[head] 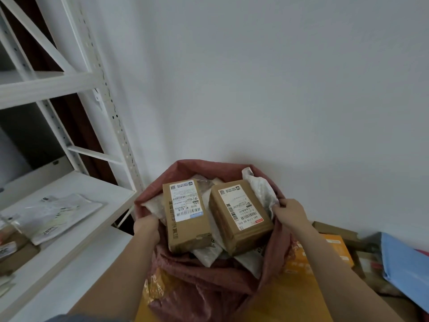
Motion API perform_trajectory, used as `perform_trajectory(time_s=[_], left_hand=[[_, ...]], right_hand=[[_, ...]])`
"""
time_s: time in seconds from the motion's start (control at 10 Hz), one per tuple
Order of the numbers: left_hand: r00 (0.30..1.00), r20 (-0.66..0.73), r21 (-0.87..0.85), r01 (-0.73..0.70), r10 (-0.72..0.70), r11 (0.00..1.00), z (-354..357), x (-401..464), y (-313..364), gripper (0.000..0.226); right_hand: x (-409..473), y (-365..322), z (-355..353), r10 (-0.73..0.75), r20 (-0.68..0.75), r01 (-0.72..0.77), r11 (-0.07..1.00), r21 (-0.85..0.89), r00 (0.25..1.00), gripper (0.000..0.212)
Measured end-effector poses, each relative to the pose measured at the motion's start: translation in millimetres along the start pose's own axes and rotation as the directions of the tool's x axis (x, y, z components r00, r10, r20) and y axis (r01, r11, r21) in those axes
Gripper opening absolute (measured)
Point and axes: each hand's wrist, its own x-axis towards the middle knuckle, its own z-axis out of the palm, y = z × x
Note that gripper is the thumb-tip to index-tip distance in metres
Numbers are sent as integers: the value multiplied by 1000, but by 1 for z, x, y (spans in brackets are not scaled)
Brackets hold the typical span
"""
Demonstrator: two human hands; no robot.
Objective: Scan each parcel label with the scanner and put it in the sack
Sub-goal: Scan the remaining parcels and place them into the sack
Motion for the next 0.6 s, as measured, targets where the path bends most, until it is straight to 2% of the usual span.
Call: perform_trajectory(time_s=[0.1, 0.2, 0.3, 0.4, 0.5, 0.6], left_hand=[[995, 96, -167, 1, 15, 986, 6, -18, 25, 30], [989, 70, -387, -94, 131, 917, 12, -37, 82, 28], [976, 40, -477, -169, 214, 862, 10, -43, 97, 15], [994, 28, -421, -87, 108, 903, 7, -35, 80, 11], [971, 32, -447, -197, 236, 872, 11, -33, 99, 18], [917, -1, -413, -364, 399, 835, 13, -28, 125, 24]], right_hand=[[4, -33, -14, -134, -166, 156, 979, 128, 977, 26], [12, -67, -38, -322, -329, 395, 899, 187, 888, 26], [21, -76, -44, -355, -357, 444, 872, 207, 864, 25], [23, -73, -37, -255, -325, 335, 916, 220, 911, 25], [32, -92, -54, -299, -367, 408, 873, 268, 881, 40], [42, -105, -72, -373, -442, 523, 802, 289, 816, 44]])
